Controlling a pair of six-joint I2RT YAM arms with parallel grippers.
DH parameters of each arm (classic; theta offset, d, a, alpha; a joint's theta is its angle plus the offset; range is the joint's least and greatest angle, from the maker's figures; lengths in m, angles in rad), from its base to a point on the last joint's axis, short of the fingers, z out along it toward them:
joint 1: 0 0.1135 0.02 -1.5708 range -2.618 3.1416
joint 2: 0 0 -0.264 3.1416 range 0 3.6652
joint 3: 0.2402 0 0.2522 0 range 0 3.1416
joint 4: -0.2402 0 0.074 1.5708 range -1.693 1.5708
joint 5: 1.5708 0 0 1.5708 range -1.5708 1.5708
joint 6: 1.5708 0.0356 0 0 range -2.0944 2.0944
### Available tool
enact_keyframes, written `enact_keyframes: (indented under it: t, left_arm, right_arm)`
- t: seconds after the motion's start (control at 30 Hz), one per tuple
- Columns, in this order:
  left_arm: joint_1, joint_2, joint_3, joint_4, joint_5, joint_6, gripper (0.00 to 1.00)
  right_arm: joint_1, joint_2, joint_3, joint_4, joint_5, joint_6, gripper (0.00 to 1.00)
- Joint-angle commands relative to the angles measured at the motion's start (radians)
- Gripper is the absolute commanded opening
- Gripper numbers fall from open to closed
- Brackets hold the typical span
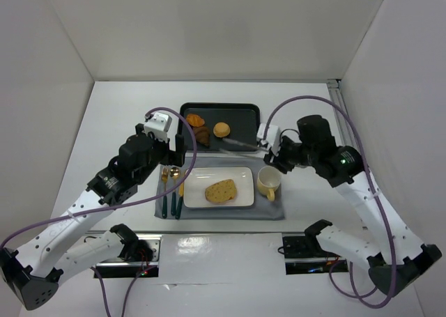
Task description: Place the bread
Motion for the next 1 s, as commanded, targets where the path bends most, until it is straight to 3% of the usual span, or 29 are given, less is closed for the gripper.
enact_keyframes:
  t: [0.0,0.07,0.2,0.33,0.53,0.97]
  left_arm:
    - [0.004,-0.003,0.001,0.040,0.000,0.015,1.00]
    - [0.004,-0.003,0.001,0.040,0.012,0.015,1.00]
    - [0.004,-0.003,0.001,0.040,0.022,0.015,1.00]
    - [0.004,-0.012,0.001,0.049,0.032,0.015,1.00]
    - [0.004,-0.012,0.001,0.049,0.052,0.015,1.00]
    - [0.004,-0.003,0.001,0.049,0.080,0.015,1.00]
  right_arm:
    - [-0.136,-0.052,-0.048,0.281,0.107,0.057,0.49]
    - [-0.225,-0.061,-0.122,0.370,0.116,0.068,0.48]
    - [-0.531,-0.005,-0.194,0.518,0.034,0.118,0.47]
    - [-0.714,0.153,-0.235,0.613,-0.029,0.164,0.47]
    - [-0.764,0.340,-0.292,0.725,0.047,0.204,0.47]
    - [-0.764,0.616,-0.263,0.672,0.178,0.250,0.57]
